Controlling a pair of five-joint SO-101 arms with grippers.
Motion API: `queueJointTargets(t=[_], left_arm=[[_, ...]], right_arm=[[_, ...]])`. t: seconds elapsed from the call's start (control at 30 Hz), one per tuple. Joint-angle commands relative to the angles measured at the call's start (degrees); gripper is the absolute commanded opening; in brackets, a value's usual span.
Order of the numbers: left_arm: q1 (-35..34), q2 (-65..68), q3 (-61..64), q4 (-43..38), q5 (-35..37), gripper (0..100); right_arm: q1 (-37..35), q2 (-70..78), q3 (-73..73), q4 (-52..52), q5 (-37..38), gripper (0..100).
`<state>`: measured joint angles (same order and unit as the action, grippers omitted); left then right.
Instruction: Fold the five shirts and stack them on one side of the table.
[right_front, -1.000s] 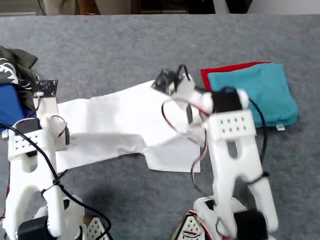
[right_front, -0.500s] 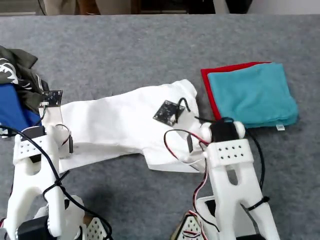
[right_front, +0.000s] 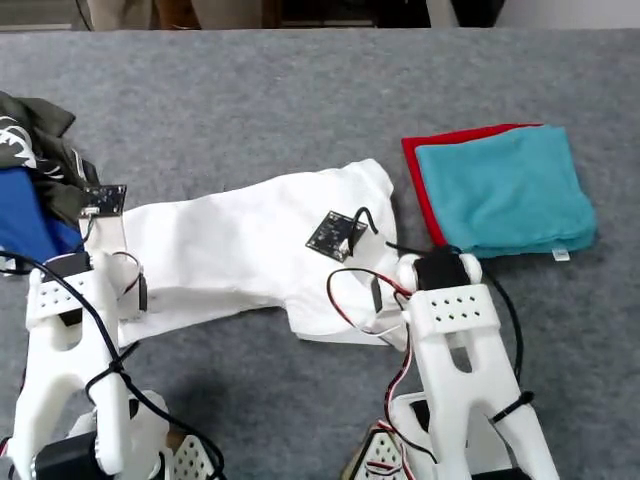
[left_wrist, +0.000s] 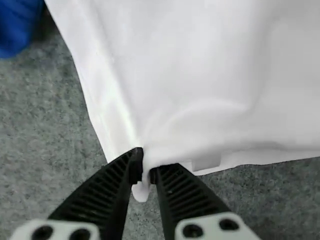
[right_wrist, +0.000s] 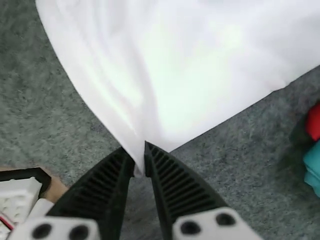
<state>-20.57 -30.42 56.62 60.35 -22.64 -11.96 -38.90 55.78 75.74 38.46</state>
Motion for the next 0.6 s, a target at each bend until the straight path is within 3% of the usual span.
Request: queueJointTargets(t=[0.0,0.3,0.57], left_arm=[[0.9,-0.2,0.9,0.5,-0.4,2],[0.8,-0.2,2.3,0.9,-0.4,2],[3.1,-0.2,-1.4,8.3,-0.4,2]], right_arm=[[1.1,-1.0,0.0,-1.0,0.4,0.2],[4.1,-1.0,-0.6,-1.0,0.8,0.2],[7.2,-1.2,-0.3,-0.5,3.6,0.2]])
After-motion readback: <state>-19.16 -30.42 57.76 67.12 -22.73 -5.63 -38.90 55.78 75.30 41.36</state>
